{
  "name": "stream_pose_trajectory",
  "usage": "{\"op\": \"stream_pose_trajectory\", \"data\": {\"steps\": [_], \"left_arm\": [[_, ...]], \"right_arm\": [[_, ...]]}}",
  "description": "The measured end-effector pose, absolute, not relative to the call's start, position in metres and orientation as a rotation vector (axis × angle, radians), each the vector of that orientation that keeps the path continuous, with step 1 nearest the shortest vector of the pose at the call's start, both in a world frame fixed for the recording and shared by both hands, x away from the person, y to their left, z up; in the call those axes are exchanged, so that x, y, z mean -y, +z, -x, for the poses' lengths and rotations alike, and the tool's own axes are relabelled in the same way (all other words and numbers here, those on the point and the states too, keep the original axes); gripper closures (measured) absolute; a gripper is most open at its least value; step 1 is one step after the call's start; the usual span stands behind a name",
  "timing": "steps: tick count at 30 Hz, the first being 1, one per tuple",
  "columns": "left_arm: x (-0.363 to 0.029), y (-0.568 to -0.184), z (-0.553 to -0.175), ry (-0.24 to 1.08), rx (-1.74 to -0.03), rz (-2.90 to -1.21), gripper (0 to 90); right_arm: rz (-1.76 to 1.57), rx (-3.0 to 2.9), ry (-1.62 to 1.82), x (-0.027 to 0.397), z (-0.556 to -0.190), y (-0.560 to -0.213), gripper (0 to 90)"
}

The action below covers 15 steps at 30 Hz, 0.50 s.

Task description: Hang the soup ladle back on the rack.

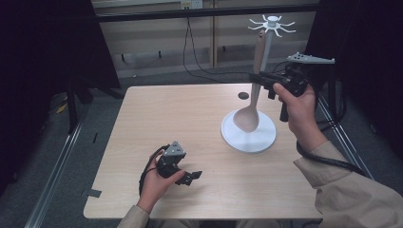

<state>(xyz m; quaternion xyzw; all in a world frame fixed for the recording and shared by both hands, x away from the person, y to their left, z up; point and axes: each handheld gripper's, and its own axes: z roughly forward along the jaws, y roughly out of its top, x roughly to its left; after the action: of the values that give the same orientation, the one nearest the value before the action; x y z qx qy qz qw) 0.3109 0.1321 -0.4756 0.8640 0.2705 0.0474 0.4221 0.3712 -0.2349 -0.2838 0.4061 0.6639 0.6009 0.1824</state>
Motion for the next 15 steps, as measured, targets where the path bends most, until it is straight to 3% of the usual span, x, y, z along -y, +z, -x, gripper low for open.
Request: {"op": "stream_pose_trajectory", "data": {"steps": [8,15], "left_arm": [[-0.1327,-0.4756,-0.3105,0.128,-0.686,-2.167,2.8],[-0.1317,-0.4753,-0.3107,0.124,-0.684,-2.175,2.8]], "right_arm": [[-1.144,-1.854,1.699,0.2352,-0.3715,-0.2879,75.2],[-1.115,-1.867,1.682,0.2326,-0.3724,-0.2870,67.7]]}}
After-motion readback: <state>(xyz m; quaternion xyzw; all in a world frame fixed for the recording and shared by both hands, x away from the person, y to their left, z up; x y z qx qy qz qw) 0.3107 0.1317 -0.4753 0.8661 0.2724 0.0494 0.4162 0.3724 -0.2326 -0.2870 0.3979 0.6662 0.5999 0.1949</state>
